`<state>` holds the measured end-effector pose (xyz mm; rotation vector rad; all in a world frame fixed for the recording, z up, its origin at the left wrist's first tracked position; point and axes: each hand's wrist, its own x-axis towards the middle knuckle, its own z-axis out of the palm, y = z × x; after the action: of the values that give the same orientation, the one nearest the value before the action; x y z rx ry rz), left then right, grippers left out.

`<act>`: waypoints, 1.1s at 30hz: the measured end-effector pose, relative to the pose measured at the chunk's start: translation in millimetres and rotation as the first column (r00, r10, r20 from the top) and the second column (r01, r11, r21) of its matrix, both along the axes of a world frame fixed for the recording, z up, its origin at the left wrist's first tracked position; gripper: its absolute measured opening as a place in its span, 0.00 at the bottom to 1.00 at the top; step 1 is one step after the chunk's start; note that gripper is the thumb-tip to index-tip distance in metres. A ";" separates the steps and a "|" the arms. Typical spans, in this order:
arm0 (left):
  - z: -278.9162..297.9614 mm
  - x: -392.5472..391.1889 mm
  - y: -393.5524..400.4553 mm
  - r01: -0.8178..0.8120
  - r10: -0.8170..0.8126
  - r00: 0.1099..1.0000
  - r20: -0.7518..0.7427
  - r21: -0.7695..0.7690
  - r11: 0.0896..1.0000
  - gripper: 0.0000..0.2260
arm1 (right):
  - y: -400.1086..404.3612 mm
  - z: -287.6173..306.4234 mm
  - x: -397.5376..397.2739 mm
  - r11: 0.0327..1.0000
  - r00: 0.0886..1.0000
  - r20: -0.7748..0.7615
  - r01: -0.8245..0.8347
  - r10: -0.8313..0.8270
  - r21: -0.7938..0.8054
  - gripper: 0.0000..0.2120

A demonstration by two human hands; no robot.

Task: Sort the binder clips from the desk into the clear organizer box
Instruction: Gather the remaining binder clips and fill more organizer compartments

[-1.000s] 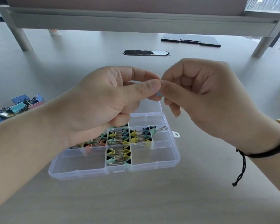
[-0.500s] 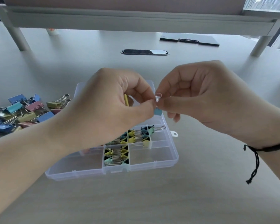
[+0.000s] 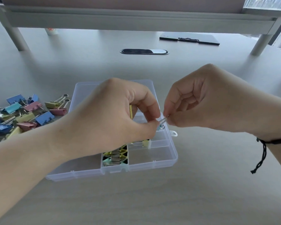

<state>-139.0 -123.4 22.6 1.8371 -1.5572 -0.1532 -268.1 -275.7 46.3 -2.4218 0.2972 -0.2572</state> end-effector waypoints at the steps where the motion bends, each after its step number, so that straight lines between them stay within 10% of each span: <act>1: -0.4 -0.3 0.2 0.006 -0.006 1.000 0.015 0.008 1.000 0.09 | 0.6 0.2 -0.9 0.999 0.999 -0.037 0.008 -0.010 -0.053 0.06; 13: -3.7 1.0 1.6 -0.039 0.036 0.997 0.061 0.043 0.998 0.06 | 8.4 -6.2 0.2 0.989 0.993 -0.111 0.018 -0.035 -0.150 0.03; 24: 2.3 4.3 -1.1 0.000 -0.004 0.976 -0.219 -0.018 1.000 0.09 | 4.1 -4.5 4.1 0.969 0.965 0.260 -0.063 -0.002 0.241 0.09; 33: 5.2 6.9 -2.2 -0.125 0.095 0.947 -0.307 -0.082 0.989 0.04 | 1.0 -7.0 4.9 0.977 0.975 0.221 -0.035 -0.012 0.209 0.07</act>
<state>-132.2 -125.6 27.9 1.7246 -1.2259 -0.2851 -263.1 -274.7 39.3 -2.1605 0.1991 -0.4631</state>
